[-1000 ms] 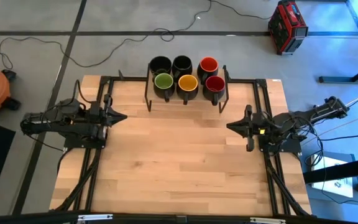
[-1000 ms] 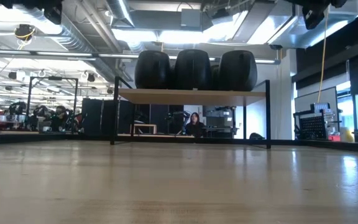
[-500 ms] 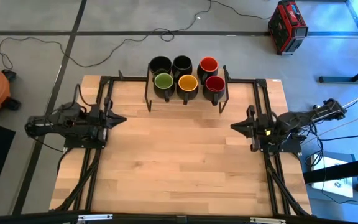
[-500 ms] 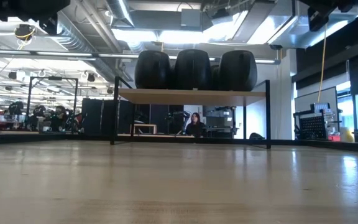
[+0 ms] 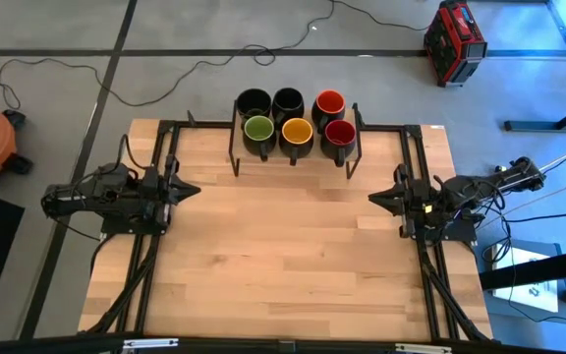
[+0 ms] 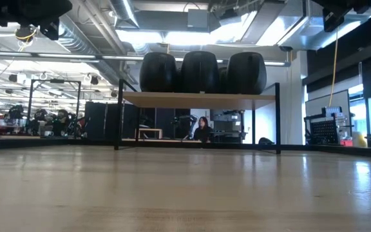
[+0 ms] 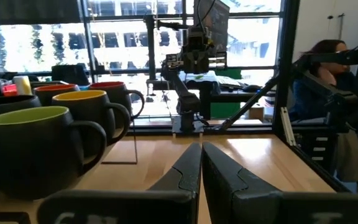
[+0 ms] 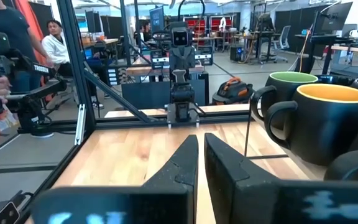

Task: Place coffee mugs
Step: Return to Home Position

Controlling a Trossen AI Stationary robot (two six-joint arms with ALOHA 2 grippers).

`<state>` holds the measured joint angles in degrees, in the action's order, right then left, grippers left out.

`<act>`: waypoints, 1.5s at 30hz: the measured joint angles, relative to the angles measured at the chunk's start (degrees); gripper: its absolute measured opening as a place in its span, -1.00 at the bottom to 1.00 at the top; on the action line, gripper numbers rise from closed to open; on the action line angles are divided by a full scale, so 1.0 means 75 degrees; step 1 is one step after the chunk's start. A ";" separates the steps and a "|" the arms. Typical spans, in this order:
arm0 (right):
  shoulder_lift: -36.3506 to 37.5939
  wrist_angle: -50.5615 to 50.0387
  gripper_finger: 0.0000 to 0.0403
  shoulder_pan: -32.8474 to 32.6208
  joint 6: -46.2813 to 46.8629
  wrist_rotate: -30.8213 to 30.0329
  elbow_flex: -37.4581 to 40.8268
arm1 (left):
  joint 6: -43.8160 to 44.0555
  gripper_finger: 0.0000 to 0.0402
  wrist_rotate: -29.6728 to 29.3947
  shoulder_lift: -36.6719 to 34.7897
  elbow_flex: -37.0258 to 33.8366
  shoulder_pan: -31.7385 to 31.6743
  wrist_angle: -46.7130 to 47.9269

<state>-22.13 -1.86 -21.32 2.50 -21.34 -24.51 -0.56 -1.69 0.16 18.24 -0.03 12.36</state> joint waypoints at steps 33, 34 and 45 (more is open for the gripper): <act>0.0589 0.2649 -0.91 -0.0003 0.0763 0.0400 0.2684 | 0.0402 -0.97 0.0083 -0.0001 -0.1495 0.0000 -0.1716; 0.0724 0.2653 -0.91 -0.0003 0.0661 0.0706 0.2800 | 0.0402 -0.97 0.0126 -0.0003 -0.1624 0.0000 -0.2011; 0.2967 0.1100 -0.91 0.0510 0.0209 0.2080 0.3209 | 0.0626 -0.97 0.0285 -0.0003 -0.2300 0.0000 -0.2916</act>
<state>0.12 6.40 -17.50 4.07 -5.74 -0.45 4.14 0.45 0.14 0.99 -0.03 -9.52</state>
